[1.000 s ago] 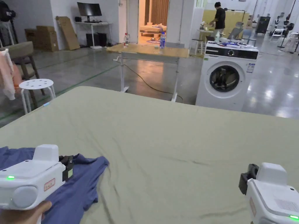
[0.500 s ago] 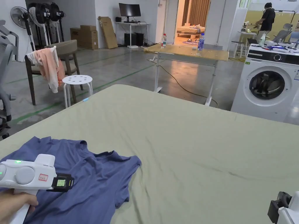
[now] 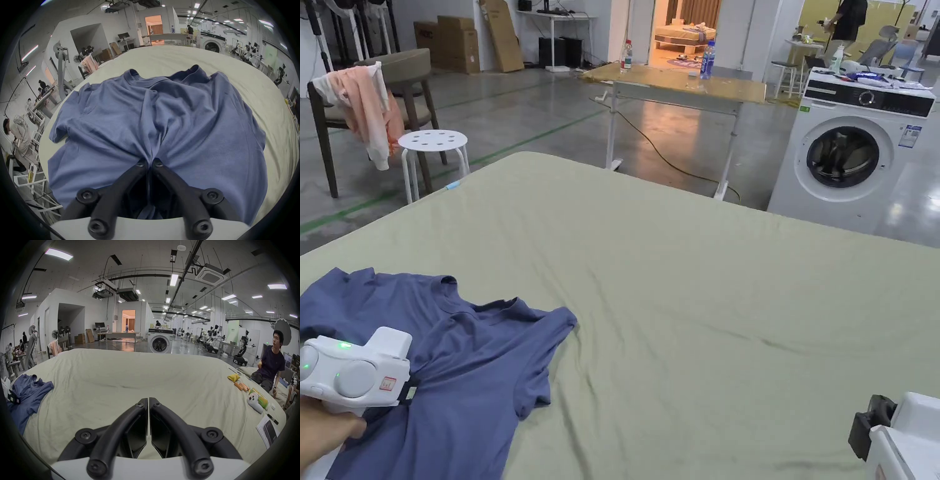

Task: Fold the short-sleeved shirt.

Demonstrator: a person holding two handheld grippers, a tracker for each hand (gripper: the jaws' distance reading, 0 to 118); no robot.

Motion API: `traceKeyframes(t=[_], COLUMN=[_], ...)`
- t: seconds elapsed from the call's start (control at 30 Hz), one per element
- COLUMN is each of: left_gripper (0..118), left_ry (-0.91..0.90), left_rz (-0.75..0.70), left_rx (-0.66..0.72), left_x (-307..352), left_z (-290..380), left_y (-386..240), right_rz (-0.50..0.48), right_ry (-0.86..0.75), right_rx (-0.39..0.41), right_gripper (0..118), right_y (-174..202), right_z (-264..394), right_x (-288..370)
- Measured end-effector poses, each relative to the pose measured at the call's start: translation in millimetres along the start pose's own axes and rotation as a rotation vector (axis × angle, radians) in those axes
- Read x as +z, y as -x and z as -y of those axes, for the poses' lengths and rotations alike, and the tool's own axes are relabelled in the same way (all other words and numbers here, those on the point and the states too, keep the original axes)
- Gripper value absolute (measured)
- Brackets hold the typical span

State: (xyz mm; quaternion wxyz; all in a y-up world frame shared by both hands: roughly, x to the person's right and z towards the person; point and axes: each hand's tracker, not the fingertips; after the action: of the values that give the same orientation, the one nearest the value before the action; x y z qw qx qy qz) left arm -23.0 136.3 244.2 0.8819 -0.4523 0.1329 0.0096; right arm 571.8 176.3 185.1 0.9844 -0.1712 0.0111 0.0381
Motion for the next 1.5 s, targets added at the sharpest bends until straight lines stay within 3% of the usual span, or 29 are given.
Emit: traceKeyframes(t=[0.1,0.37,0.77,1.17,1.5], left_gripper=[0,0,0,0,0], left_ry=[-0.013,-0.272,-0.596,-0.822,-0.721], left_rz=[0.02,0.096,0.223,0.534,0.786], left_rx=[0.058,0.188,0.031,-0.167,-0.325], left_x=[1.2,44.1,137.8,229.7,221.6], left_z=[-1.2,-10.1,-91.9,-161.9,-164.1], left_y=[5.9,11.4,-40.4,-197.1,-356.4], right_rz=[-0.002,-0.007,0.01,0.072,0.163], right_ry=[0.003,-0.014,-0.061,-0.136,-0.136], right_rx=[-0.003,-0.007,-0.051,-0.063,-0.097], right_gripper=[1,1,1,1,1], right_y=[-0.1,-4.3,-26.4,-66.2,-114.5], right_z=[1.1,-3.3,-16.6,-30.5,-22.1], right_x=[1.6,5.5,25.8,59.0,74.6])
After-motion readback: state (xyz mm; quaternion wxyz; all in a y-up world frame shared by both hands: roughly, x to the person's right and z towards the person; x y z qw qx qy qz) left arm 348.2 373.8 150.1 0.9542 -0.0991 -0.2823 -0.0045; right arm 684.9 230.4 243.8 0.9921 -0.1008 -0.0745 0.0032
